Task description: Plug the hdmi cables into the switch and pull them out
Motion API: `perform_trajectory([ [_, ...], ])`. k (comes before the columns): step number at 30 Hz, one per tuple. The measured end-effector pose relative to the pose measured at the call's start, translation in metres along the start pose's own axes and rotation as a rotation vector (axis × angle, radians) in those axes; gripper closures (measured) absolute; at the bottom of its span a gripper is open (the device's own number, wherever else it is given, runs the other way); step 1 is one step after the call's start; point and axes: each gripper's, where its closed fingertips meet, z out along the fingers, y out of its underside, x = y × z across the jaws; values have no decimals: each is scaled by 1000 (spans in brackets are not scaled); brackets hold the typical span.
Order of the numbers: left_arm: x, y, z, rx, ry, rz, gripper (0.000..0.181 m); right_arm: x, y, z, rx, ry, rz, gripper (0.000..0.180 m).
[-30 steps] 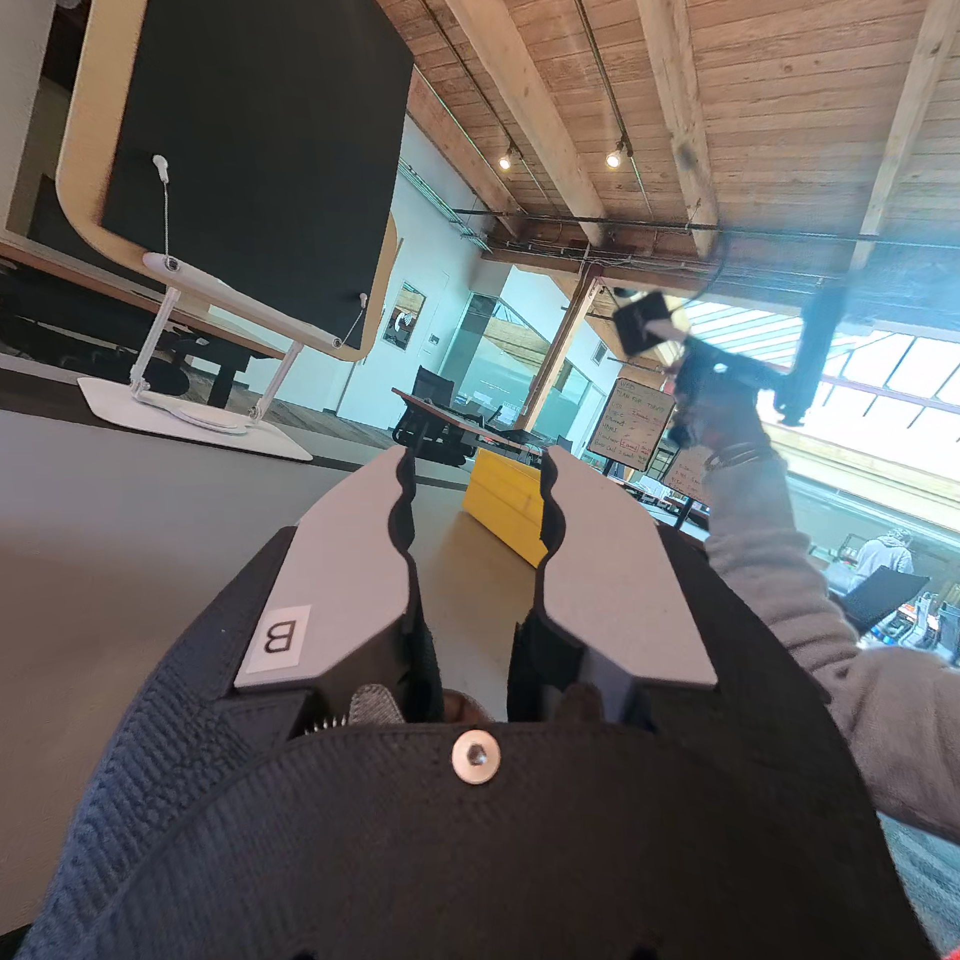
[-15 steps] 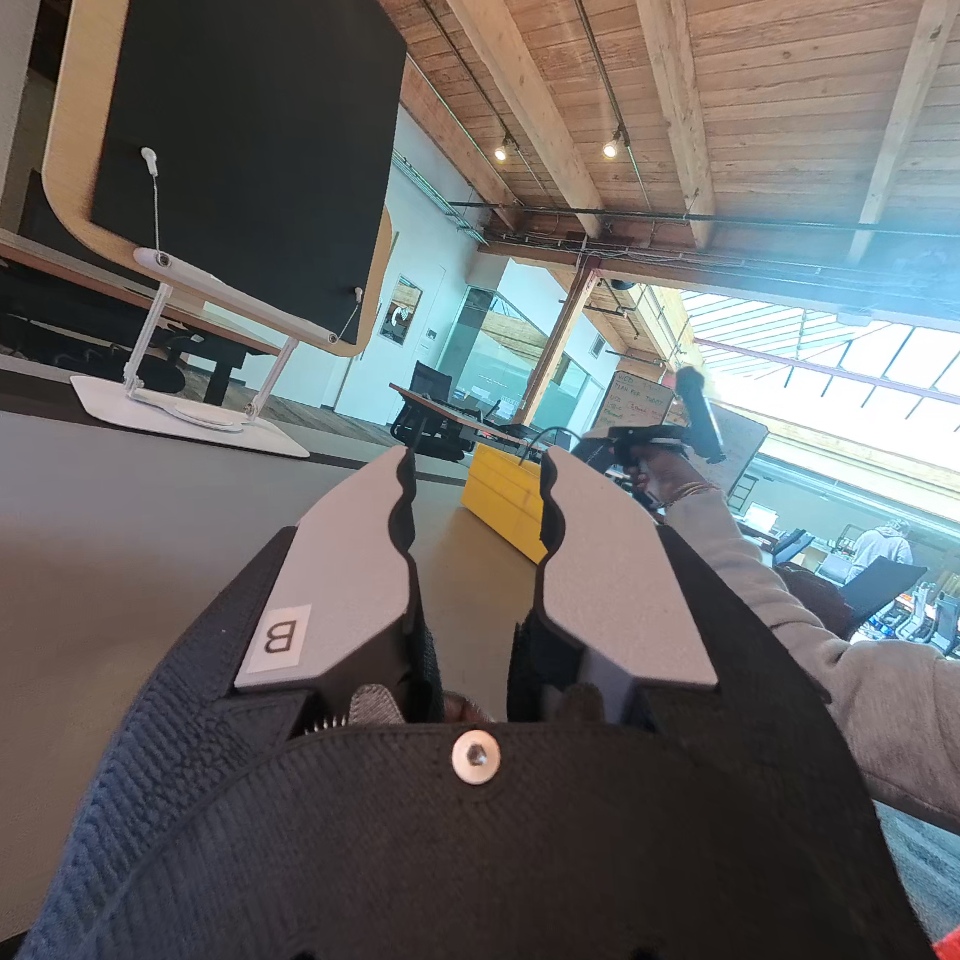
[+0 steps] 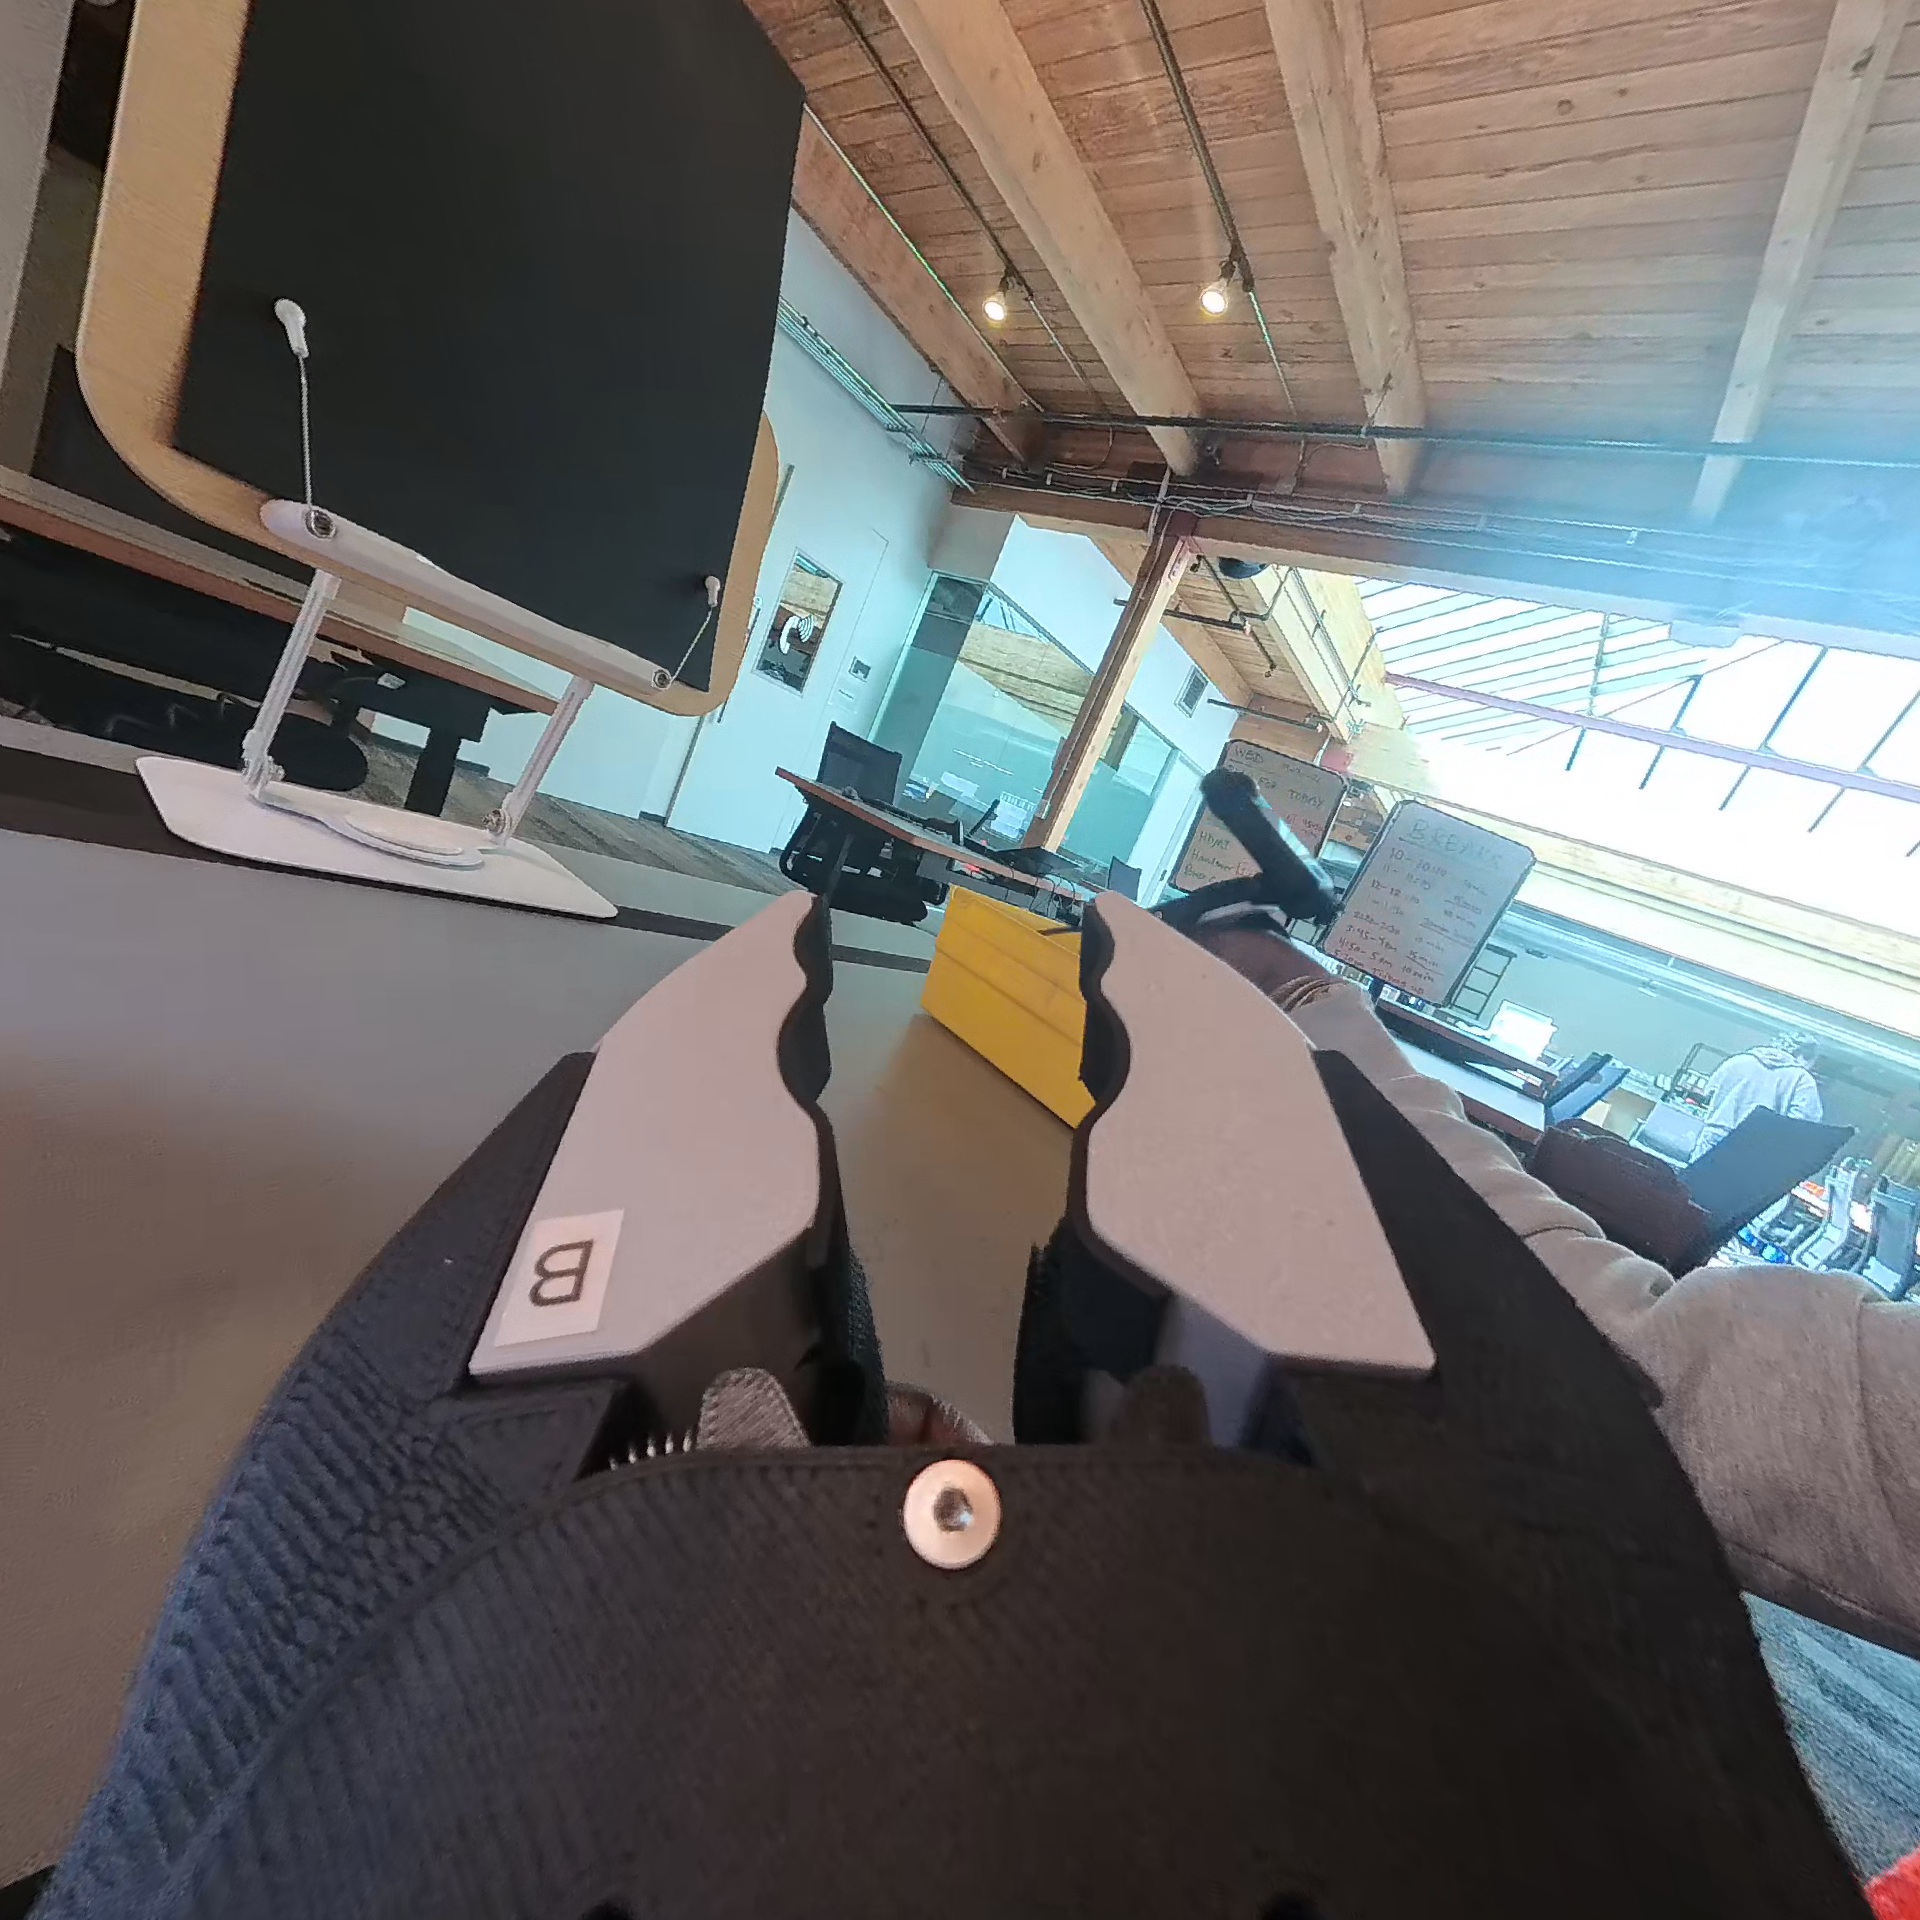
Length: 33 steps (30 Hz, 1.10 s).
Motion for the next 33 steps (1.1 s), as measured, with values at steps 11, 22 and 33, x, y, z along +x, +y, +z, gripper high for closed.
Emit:
perform_trajectory([
  [11, 1, 0, 0, -1, 0, 2, 136, -28, -131, -153, 924, -378, 258, 117],
  [22, 2, -1, 0, 0, 1, 8, 136, -91, -161, -291, 1360, -781, 228, 85],
  [33, 1, -29, -13, -209, -82, 306, 125, -52, -155, -338, 1518, -703, 333, 77],
])
